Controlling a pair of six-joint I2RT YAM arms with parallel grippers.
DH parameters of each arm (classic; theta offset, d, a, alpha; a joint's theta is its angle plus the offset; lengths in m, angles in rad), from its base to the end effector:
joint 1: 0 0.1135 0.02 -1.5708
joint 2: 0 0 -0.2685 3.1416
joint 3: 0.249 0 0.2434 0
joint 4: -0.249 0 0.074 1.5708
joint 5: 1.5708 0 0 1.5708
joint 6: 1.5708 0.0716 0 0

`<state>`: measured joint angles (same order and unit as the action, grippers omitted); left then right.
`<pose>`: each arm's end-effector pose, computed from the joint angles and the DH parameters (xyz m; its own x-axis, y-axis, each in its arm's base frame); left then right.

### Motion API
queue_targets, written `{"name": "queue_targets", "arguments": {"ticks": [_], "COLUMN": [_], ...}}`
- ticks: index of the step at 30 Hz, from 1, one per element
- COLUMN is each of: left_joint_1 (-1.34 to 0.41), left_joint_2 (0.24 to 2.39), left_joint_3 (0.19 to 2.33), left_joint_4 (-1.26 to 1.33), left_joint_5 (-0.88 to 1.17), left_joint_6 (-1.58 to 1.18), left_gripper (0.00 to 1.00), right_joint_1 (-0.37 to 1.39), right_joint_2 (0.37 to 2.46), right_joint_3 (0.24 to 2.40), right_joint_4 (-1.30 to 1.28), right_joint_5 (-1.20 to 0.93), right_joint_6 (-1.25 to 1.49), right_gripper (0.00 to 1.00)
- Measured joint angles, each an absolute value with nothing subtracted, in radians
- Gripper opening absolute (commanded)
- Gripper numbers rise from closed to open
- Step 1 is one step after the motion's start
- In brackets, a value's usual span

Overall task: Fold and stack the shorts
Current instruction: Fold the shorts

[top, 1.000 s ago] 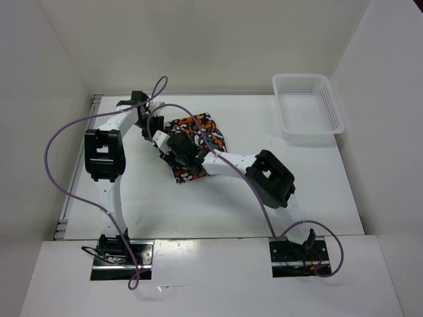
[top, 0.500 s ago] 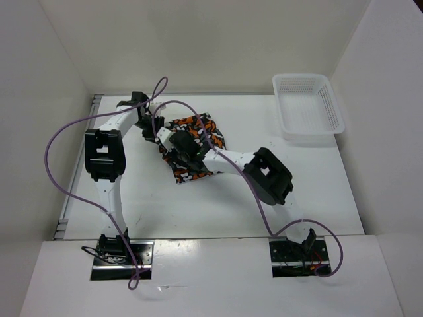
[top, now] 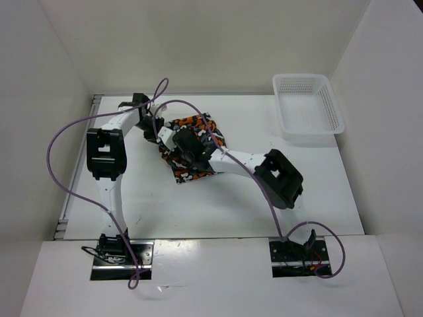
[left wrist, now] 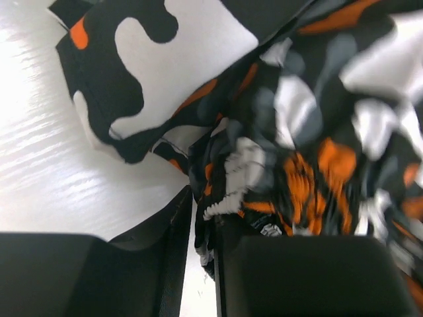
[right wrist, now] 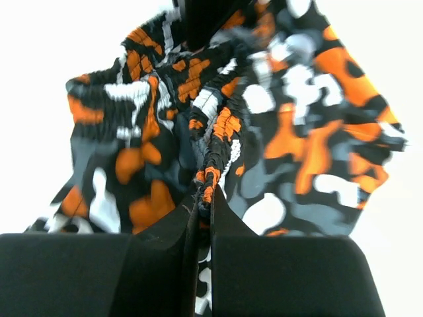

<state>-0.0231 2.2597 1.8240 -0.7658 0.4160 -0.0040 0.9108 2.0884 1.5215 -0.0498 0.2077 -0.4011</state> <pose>0.4794 -0.0400 0.1455 -0.9330 0.0179 -0.3595 0.1632 0.9112 -0.3783 0.3192 0.3872 0.1874 -0.0649 -0.7067 -0.7045 -0.7551 0.4963 -0.4283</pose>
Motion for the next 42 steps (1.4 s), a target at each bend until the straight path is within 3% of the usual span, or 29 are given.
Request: {"name": "queue_targets", "arguments": {"ticks": [8,15,18,22,26,30,33,35,39,42], "left_joint_1": [-0.031,-0.037,-0.037,-0.037,-0.037,-0.035,-0.026,-0.015,0.002,0.009], "left_joint_2": [2.275,2.275,2.275,2.275,2.275,2.275,2.275,2.270,2.230,2.162], "left_joint_3": [1.829,1.829,1.829,1.838,1.848,1.850,1.850,1.850,1.850,1.850], "left_joint_4": [-0.768,-0.771,-0.771,-0.773,-0.769,-0.769,-0.769,-0.770,-0.770,-0.770], "left_joint_5": [0.443,0.450,0.450,0.448,0.441,0.432,0.429,0.426,0.413,0.394], "left_joint_6": [-0.004,-0.004,-0.004,-0.005,-0.004,-0.004,-0.005,-0.004,-0.005,-0.005], "left_gripper": [0.24,0.24,0.24,0.25,0.34,0.44,0.52,0.56,0.59,0.59], "right_joint_1": [0.957,1.000,1.002,1.003,1.020,1.055,1.076,1.083,1.069,1.023], "right_joint_2": [1.959,1.961,1.970,1.980,1.996,1.997,1.991,1.964,1.860,1.757], "right_joint_3": [1.477,1.471,1.469,1.449,1.448,1.504,1.590,1.609,1.569,1.468], "right_joint_4": [-0.053,-0.086,-0.089,-0.095,-0.104,-0.152,-0.178,-0.181,-0.195,-0.200], "right_joint_5": [0.200,0.157,0.140,0.116,0.101,0.075,0.050,0.046,0.062,0.072], "right_joint_6": [-0.471,-0.467,-0.461,-0.459,-0.459,-0.426,-0.381,-0.362,-0.331,-0.314], "right_gripper": [0.03,0.10,0.17,0.37,0.56,0.63,0.63,0.58,0.32,0.21]}}
